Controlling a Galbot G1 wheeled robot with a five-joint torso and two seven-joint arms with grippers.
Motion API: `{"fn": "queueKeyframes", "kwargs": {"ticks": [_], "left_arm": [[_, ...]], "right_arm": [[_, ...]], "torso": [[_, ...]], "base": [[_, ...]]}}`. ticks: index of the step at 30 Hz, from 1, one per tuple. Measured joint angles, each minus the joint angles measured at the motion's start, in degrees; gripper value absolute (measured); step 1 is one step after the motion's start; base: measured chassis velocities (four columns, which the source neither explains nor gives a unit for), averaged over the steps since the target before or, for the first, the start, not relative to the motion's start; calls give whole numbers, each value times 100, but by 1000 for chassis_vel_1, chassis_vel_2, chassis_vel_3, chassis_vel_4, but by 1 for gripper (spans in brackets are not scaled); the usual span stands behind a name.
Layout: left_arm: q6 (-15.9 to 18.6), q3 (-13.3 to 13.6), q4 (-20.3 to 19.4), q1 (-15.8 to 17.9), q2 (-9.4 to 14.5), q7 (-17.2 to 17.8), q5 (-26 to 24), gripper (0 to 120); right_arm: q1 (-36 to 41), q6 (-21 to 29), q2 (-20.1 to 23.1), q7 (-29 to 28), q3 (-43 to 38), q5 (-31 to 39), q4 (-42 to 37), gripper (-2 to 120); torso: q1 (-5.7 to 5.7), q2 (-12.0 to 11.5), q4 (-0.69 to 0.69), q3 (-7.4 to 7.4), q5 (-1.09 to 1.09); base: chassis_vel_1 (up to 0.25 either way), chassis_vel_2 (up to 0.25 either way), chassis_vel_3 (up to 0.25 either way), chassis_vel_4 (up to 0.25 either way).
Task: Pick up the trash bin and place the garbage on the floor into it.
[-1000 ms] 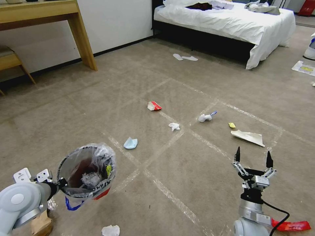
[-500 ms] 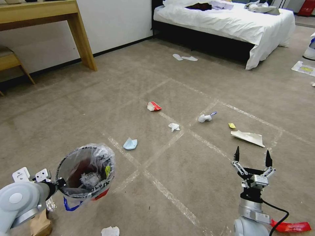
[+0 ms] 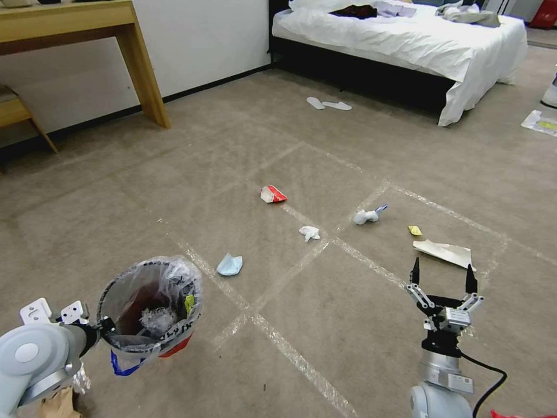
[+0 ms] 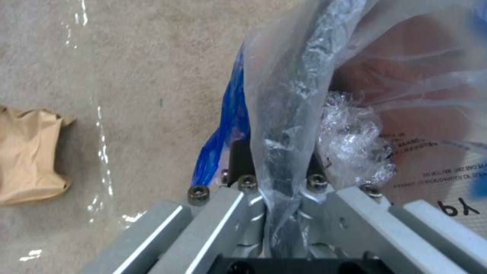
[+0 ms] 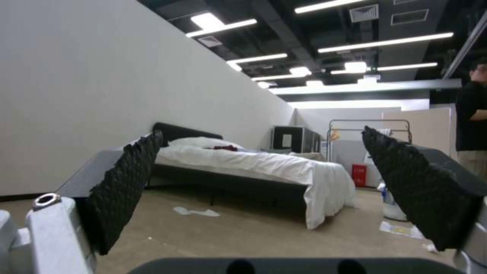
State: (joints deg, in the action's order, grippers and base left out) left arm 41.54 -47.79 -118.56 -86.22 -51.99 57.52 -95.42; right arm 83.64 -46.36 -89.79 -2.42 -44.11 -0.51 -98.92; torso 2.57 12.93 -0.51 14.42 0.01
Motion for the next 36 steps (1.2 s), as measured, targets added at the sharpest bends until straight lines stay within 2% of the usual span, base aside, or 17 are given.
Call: {"fn": "queueKeyframes", "kwargs": {"ticks": [22, 36], "left_arm": [[-25, 82, 61, 89, 48, -23, -2, 1], [-29, 97, 189, 155, 161, -69, -3, 1]], "right_arm": [[-12, 0, 20, -21, -6, 41, 32, 100], [-115, 0, -39, -34, 35, 18, 128, 100]], "torso": [[-1, 0, -1, 0, 0], [-1, 0, 0, 0, 0]], "base": [[-105, 105, 103, -108], [-128, 129, 130, -131]]}}
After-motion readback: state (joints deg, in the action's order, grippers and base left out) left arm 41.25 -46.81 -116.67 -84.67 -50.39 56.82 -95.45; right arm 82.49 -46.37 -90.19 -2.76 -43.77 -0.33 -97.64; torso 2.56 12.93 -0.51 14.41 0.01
